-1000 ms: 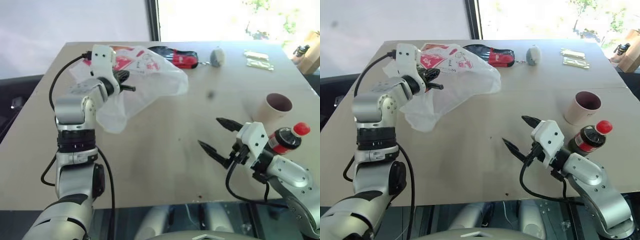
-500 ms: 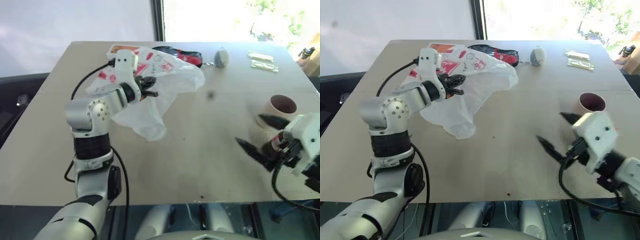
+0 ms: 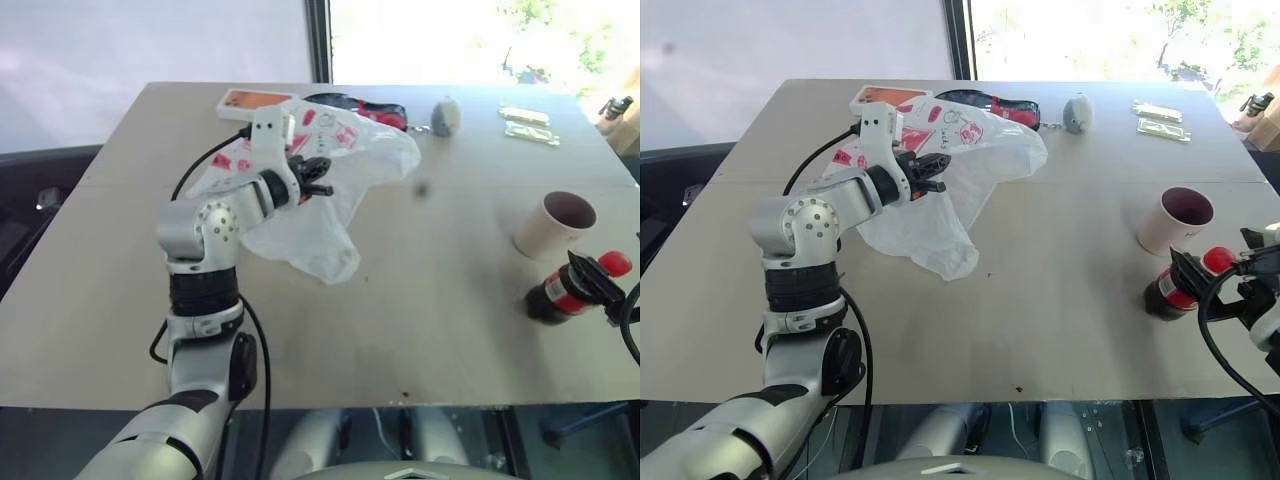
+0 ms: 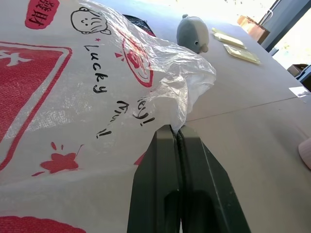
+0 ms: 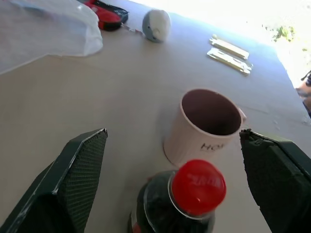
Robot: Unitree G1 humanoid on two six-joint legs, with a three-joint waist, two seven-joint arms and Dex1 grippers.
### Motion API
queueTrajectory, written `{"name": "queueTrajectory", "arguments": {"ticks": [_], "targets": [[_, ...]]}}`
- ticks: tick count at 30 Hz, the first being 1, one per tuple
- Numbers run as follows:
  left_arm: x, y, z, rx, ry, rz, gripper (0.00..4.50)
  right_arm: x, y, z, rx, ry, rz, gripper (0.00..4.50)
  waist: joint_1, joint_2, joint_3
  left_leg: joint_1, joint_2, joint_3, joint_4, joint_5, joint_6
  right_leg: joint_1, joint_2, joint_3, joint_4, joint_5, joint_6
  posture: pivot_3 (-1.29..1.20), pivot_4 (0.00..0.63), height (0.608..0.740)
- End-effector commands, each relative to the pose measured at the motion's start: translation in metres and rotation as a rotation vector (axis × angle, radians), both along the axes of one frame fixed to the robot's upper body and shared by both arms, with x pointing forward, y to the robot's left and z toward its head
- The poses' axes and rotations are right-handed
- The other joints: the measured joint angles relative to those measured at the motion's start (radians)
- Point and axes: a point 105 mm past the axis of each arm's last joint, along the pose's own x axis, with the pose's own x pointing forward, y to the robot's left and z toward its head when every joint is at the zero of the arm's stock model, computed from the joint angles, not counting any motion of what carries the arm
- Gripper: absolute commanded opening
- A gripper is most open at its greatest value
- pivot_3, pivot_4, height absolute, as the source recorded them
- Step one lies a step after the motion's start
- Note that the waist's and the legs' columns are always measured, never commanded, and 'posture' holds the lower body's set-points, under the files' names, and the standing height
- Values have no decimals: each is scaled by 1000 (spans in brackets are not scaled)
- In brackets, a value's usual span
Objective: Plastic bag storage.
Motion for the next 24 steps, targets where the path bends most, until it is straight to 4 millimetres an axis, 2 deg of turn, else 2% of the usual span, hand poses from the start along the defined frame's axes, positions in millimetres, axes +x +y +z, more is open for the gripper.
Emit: {"name": "queueTrajectory", "arguments": {"ticks": [1, 7, 10, 19, 20, 21, 22, 24], "targets": [[-3, 3, 15, -2, -64, 11, 27, 5, -4, -8, 50, 0, -40, 4500, -1, 0, 0, 0, 0, 0, 0, 0, 0, 0, 0, 0, 0, 0, 0, 0, 150, 740], [-5, 8, 15, 3, -65, 30, 27, 8, 1, -23, 78, 12, -35, 4500, 0, 0, 0, 0, 0, 0, 0, 0, 0, 0, 0, 0, 0, 0, 0, 0, 150, 740], [-4, 11, 16, 4, -68, 42, 27, 11, 2, -38, 89, 42, -37, 4500, -1, 0, 0, 0, 0, 0, 0, 0, 0, 0, 0, 0, 0, 0, 0, 0, 150, 740], [-6, 15, 17, 16, -73, 60, 27, 28, -13, -86, 76, 100, -126, 4500, -10, 1, 0, 5, 0, 1, -2, 0, 0, 3, 1, 1, 0, 0, 0, 0, 150, 740], [-6, 16, 18, 18, -75, 60, 0, 30, -13, -88, 82, 96, -124, 3944, -10, 1, 0, 6, 0, 1, -2, 0, 0, 3, 1, 1, 0, 0, 0, 0, 150, 740], [-6, 16, 18, 18, -76, 60, 0, 31, -13, -89, 89, 91, -123, 3659, -11, 1, 0, 6, 0, 1, -2, 0, 0, 4, 1, 1, 0, 0, 0, 0, 150, 740], [-6, 16, 19, 21, -78, 60, 0, 32, -12, -88, 81, 81, -118, 3169, -11, 1, 0, 6, 0, 1, -2, 0, 0, 4, 1, 2, 0, 0, 0, 0, 150, 740], [-7, 19, 20, 25, -83, 64, 0, 35, -7, -81, 96, 40, -98, 3059, -12, 1, 0, 7, 0, 1, -2, 0, 0, 5, 1, 2, 0, 0, 0, 0, 150, 740]]}}
